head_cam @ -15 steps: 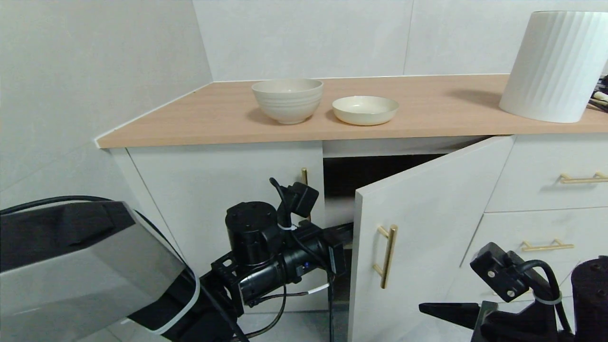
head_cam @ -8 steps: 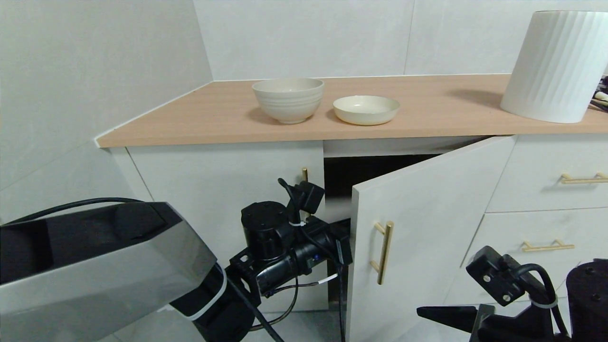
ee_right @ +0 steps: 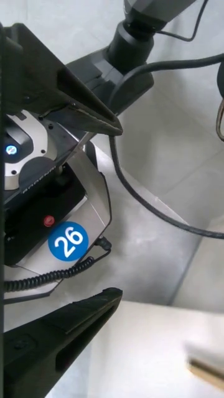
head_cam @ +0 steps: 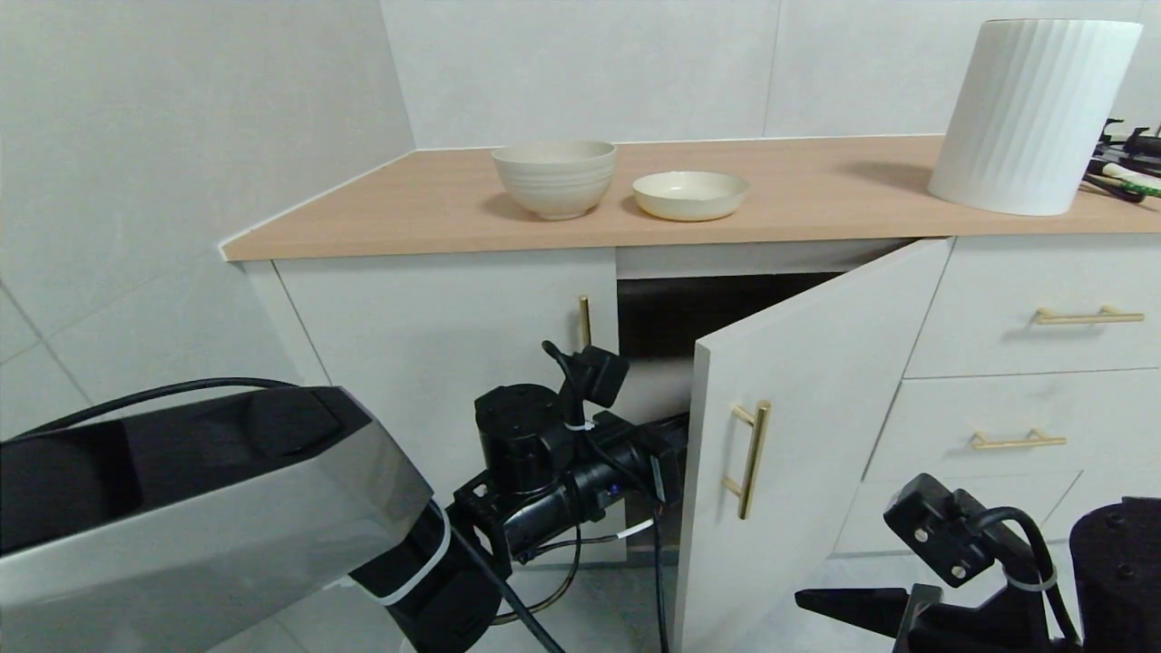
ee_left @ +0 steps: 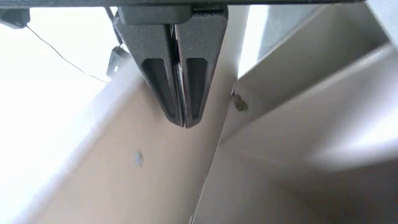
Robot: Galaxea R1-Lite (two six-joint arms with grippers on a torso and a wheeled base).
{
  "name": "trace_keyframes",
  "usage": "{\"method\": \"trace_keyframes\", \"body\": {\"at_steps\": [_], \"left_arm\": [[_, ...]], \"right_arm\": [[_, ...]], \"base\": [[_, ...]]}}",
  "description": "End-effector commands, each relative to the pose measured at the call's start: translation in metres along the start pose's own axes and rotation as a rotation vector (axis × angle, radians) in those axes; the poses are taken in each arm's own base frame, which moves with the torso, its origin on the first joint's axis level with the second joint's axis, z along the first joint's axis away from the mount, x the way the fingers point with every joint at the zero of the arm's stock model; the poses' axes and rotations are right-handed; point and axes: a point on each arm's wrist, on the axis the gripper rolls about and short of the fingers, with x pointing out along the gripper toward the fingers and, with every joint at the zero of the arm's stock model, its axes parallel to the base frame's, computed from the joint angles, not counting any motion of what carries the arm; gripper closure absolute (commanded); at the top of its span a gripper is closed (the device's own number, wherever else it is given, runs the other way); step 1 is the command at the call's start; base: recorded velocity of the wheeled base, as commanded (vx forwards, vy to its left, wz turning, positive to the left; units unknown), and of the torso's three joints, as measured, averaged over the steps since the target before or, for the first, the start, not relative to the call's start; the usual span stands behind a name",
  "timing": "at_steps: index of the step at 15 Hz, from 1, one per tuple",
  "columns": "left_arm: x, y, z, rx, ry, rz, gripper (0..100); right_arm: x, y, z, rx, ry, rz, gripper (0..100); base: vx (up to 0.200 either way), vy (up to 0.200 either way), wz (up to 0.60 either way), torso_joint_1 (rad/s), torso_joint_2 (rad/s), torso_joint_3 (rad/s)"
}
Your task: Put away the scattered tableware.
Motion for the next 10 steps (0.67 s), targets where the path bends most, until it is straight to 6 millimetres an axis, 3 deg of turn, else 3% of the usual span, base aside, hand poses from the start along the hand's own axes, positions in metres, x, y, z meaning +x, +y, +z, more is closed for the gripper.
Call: {"method": "trace_keyframes", "body": {"at_steps": [1,7,10], "left_arm": [[0.001,0.000,-0.001,-0.001,0.004,-0.006,100],[0.026,0.009,-0.012,0.000,0.005,-0.001,100],[0.030,-0.003,-0.016,0.005,0.009,-0.012,100]], "right_arm": [[0.000,0.000,-0.001,0.000,0.003,0.000,0],[0.001,0.000,-0.001,0.001,0.006,-0.001,0],[0.001,0.001,-0.002,-0.002,0.009,0.007,0]], "base": [[0.000,0.000,0.00,0.000,0.00,0.000],[0.000,0.000,0.00,0.000,0.00,0.000],[0.000,0.000,0.00,0.000,0.00,0.000]]}}
